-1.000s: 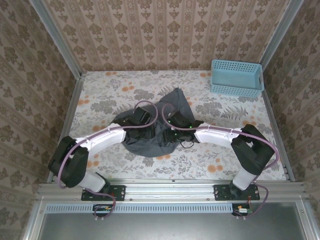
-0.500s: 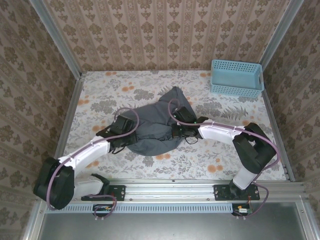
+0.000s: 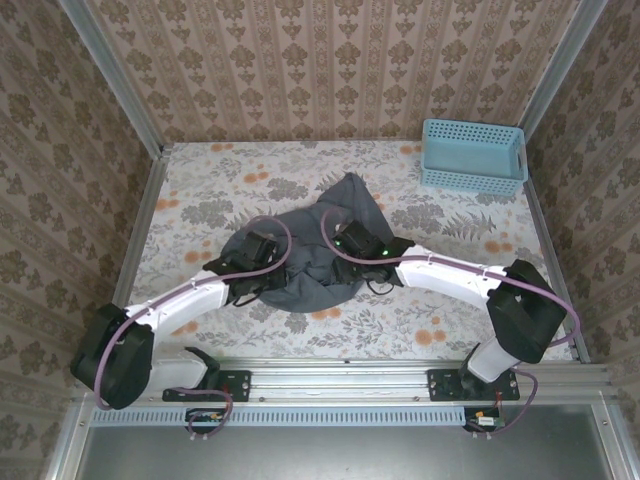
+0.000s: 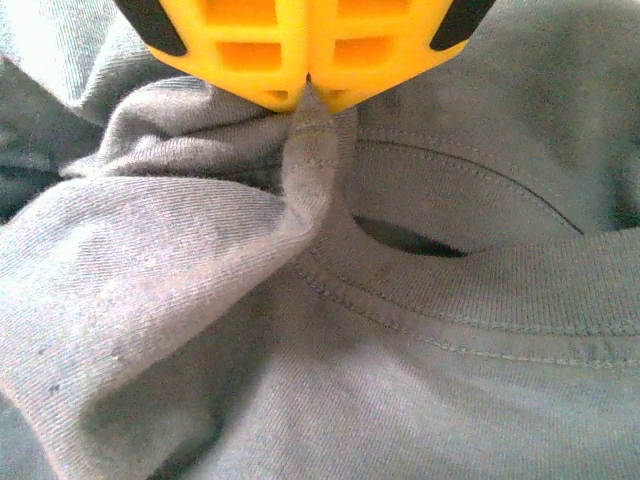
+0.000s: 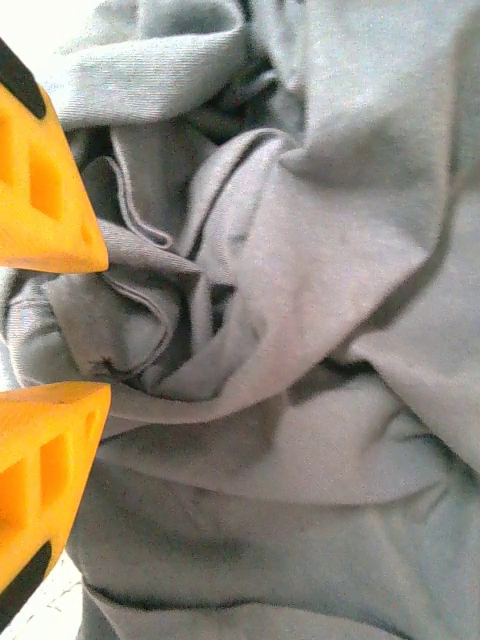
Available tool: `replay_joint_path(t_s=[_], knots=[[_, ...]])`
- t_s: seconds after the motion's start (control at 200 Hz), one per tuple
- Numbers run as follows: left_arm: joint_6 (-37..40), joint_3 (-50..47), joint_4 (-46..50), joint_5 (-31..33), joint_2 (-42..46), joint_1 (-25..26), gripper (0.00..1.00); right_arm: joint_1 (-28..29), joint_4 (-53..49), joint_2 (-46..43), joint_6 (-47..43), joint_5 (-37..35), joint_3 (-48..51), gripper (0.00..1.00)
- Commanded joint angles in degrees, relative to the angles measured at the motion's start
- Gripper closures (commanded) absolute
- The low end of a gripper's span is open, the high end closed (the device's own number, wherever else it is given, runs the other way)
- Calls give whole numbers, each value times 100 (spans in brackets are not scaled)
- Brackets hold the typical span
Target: Fold the inside-out t-shirt
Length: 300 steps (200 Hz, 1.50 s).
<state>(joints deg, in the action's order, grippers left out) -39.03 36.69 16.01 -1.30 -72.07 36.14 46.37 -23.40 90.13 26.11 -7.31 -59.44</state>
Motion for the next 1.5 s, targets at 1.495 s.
replay_joint_path(t_s=[1.495], knots=[[571,522,324,-441,-39,-827,100,-18,340,-2767,-312,-835,1394,100]])
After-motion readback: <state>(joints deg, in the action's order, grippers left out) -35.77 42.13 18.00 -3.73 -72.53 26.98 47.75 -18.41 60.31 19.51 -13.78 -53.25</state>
